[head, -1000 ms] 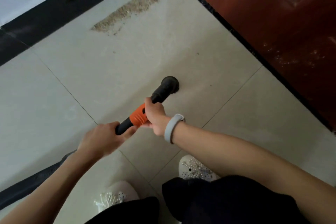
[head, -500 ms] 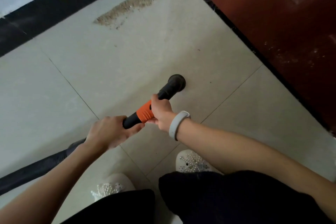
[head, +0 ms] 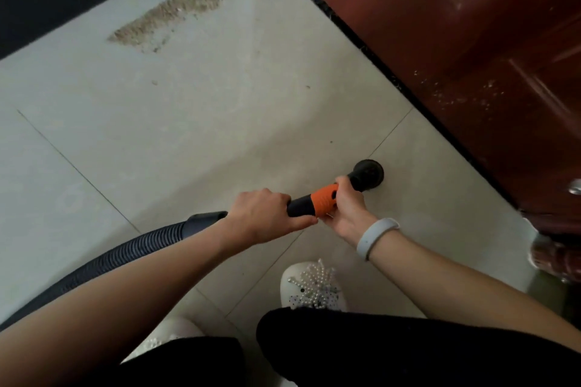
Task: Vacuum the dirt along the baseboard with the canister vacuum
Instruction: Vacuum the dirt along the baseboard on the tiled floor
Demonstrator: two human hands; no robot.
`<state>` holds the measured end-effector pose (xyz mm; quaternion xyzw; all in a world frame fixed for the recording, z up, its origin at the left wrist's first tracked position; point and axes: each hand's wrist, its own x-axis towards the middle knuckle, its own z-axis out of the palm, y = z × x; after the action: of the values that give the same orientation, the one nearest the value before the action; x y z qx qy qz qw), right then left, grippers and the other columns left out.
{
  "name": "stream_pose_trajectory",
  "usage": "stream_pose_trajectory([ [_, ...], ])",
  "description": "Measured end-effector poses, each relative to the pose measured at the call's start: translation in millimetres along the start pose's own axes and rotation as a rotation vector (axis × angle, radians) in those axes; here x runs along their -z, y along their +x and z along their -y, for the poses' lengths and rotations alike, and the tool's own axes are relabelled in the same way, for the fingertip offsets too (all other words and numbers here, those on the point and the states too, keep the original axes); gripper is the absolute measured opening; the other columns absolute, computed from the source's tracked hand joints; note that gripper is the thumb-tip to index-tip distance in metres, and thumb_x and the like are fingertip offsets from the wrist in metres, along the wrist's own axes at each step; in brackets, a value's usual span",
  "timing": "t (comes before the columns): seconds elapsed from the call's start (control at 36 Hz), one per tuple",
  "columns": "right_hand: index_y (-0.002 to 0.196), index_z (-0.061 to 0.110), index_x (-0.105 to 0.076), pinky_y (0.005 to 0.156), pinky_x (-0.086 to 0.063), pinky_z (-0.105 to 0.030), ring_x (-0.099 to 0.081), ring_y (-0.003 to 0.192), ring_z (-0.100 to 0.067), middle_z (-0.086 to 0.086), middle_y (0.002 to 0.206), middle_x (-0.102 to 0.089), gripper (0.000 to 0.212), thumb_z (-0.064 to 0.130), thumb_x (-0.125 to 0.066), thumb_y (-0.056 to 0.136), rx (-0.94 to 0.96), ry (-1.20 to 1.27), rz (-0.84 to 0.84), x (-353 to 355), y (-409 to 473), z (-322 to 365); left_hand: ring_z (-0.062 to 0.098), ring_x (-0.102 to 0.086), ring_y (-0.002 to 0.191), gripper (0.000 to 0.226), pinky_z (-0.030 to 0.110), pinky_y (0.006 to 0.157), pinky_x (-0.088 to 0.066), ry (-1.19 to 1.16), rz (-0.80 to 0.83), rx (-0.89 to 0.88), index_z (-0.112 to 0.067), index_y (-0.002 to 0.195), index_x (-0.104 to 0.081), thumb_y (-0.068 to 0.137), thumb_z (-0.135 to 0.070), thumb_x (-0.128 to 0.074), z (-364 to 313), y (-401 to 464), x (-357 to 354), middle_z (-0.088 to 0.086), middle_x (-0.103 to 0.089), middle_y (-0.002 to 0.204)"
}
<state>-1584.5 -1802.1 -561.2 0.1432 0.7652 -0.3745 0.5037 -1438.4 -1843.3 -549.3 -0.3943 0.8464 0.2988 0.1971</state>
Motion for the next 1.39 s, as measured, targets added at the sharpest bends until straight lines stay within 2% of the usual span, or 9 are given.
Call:
stream_pose_trajectory([
  [0.31,0.11,0.009,-0.046,0.069,-0.051,-0.036,-0.057,0.088,-0.024,-0.009,0.093,-0.056,0.025,0.03,-0.043,0.099,0.146,-0.196,0.213,-70.2,-9.8,11.4,0.022,-0.055,0.068,0.054,0.031,0.061,-0.04,-0.084,-0.164,0.233,-0.027,0.086,-0.049,0.081,-0.079,-0.034,47.0,-19.9,3.8,-0.005,-0.051,0.067],
  [0.44,0.112,0.01,-0.043,0.059,-0.048,-0.028,-0.054,0.077,-0.015,-0.003,0.088,-0.051,0.028,0.034,-0.044,0.099,0.093,-0.253,0.3,-81.5,-21.3,-5.7,0.014,-0.058,0.062,0.048,0.028,0.055,-0.04,-0.176,-0.104,0.248,-0.028,0.079,-0.049,0.083,-0.075,-0.04,66.7,-40.3,-2.5,-0.005,-0.058,0.066],
  [0.58,0.108,0.01,-0.046,0.067,-0.053,-0.037,-0.058,0.093,-0.027,-0.009,0.094,-0.056,0.026,0.034,-0.046,0.098,-0.023,-0.135,0.204,-54.1,-21.5,-30.8,0.017,-0.057,0.068,0.047,0.028,0.06,-0.042,-0.054,0.021,0.154,-0.031,0.077,-0.045,0.081,-0.078,-0.039,61.1,-44.1,-5.1,-0.01,-0.052,0.065],
  [0.67,0.092,0.01,-0.048,0.063,-0.052,-0.039,-0.059,0.085,-0.028,-0.011,0.09,-0.056,0.023,0.032,-0.046,0.098,-0.084,-0.047,0.113,-26.6,-18.5,-35.1,0.018,-0.052,0.068,0.049,0.029,0.061,-0.038,0.038,0.056,0.033,-0.03,0.081,-0.046,0.082,-0.078,-0.038,43.2,-37.2,-6.6,-0.01,-0.046,0.062],
  [0.78,0.087,0.01,-0.044,0.076,-0.052,-0.046,-0.058,0.078,-0.028,-0.014,0.088,-0.055,0.027,0.033,-0.046,0.099,-0.173,0.029,0.025,13.6,-12.9,-33.2,0.017,-0.053,0.066,0.051,0.027,0.061,-0.039,0.075,0.098,-0.108,-0.027,0.086,-0.051,0.084,-0.077,-0.04,12.0,-24.2,-11.9,-0.009,-0.046,0.062],
  [1.03,0.081,0.011,-0.044,0.055,-0.045,-0.035,-0.052,0.066,-0.021,-0.008,0.075,-0.048,0.022,0.024,-0.045,0.098,-0.034,0.142,-0.065,33.4,-4.0,-8.8,0.02,-0.054,0.069,0.062,0.029,0.063,-0.044,0.059,0.04,-0.125,-0.022,0.1,-0.057,0.084,-0.078,-0.035,-24.5,2.8,-11.5,-0.006,-0.048,0.068],
  [1.14,0.096,0.008,-0.047,0.056,-0.046,-0.033,-0.054,0.069,-0.02,-0.008,0.078,-0.051,0.016,0.025,-0.047,0.097,0.06,0.052,0.006,6.1,2.8,15.5,0.021,-0.053,0.069,0.061,0.03,0.063,-0.042,0.035,-0.053,-0.037,-0.022,0.099,-0.054,0.085,-0.078,-0.034,-11.1,10.4,3.3,-0.005,-0.044,0.066],
  [1.25,0.087,0.012,-0.046,0.057,-0.047,-0.034,-0.055,0.07,-0.02,-0.008,0.081,-0.053,0.018,0.026,-0.046,0.098,0.051,-0.081,0.169,-24.9,-4.4,18.5,0.024,-0.054,0.073,0.056,0.031,0.064,-0.039,-0.074,-0.053,0.069,-0.024,0.092,-0.052,0.084,-0.077,-0.037,22.8,-2.1,7.7,-0.004,-0.048,0.069],
  [1.39,0.114,0.01,-0.045,0.056,-0.051,-0.032,-0.061,0.079,-0.024,-0.012,0.101,-0.059,0.033,0.04,-0.038,0.1,-0.049,-0.489,0.263,-56.3,-39.0,-11.9,0.021,-0.055,0.072,0.051,0.03,0.064,-0.04,-0.138,0.014,0.232,-0.029,0.086,-0.051,0.082,-0.078,-0.037,64.1,-59.4,-0.3,-0.008,-0.049,0.065],
])
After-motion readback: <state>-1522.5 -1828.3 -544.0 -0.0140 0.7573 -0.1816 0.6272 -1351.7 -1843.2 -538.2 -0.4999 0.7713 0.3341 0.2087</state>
